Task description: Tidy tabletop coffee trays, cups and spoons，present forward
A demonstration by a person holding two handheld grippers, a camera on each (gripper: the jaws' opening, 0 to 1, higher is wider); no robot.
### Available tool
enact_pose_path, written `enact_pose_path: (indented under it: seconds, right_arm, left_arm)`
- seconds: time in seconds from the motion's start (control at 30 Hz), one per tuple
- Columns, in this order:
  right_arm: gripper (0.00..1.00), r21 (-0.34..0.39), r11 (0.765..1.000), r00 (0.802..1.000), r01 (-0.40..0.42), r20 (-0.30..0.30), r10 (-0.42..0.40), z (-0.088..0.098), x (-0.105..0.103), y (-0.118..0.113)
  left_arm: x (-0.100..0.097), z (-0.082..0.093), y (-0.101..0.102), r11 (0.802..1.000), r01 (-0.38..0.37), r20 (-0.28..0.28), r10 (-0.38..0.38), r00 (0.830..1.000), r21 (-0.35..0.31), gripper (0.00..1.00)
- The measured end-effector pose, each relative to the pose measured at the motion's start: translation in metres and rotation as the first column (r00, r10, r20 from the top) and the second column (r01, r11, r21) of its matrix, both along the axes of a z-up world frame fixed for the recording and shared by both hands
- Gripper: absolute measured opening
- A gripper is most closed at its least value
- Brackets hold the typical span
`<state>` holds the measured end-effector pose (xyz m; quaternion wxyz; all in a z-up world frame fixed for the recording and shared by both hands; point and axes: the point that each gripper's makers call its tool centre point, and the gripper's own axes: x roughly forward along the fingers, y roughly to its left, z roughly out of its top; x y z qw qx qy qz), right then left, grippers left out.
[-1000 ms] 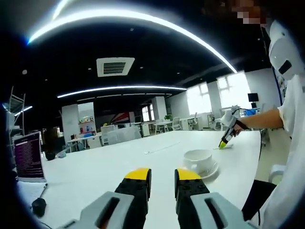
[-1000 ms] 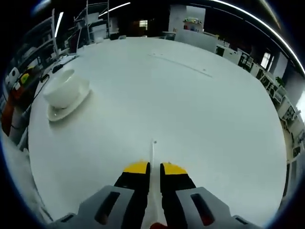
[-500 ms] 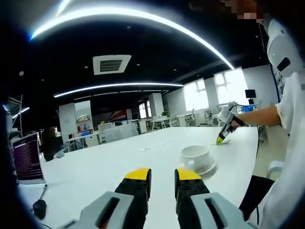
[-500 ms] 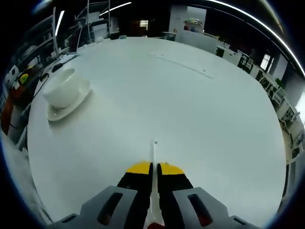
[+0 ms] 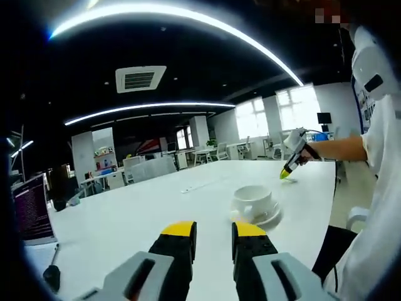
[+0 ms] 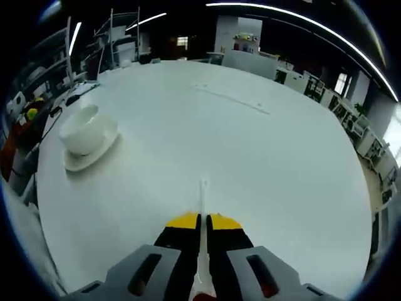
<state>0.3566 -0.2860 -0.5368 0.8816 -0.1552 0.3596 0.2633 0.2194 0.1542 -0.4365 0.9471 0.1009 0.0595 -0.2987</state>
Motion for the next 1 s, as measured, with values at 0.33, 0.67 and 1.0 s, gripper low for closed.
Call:
enact_pose_path:
  seconds: [0.33, 0.67, 1.0]
  right_arm:
    - [0.05, 0.051, 0.999, 0.993, 0.015, 0.114, -0.021, 0.037, 0.012, -0.005]
    - [0.05, 0.064, 0.998, 0.981, 0.004, 0.195, -0.017, 0.065, 0.016, -0.001]
    - [0.05, 0.127, 0.992, 0.963, -0.025, 0.268, -0.010, 0.099, 0.011, 0.028]
  left_arm:
    - [0.000, 0.001, -0.001, 1.000, 0.011, -0.009, -0.011, 1.000, -0.006, 0.25]
    - [-0.004, 0.002, -0.002, 1.000, 0.020, -0.014, -0.020, 1.000, -0.023, 0.25]
    - [-0.007, 0.003, -0.003, 0.999, 0.030, -0.020, -0.030, 0.999, -0.014, 0.25]
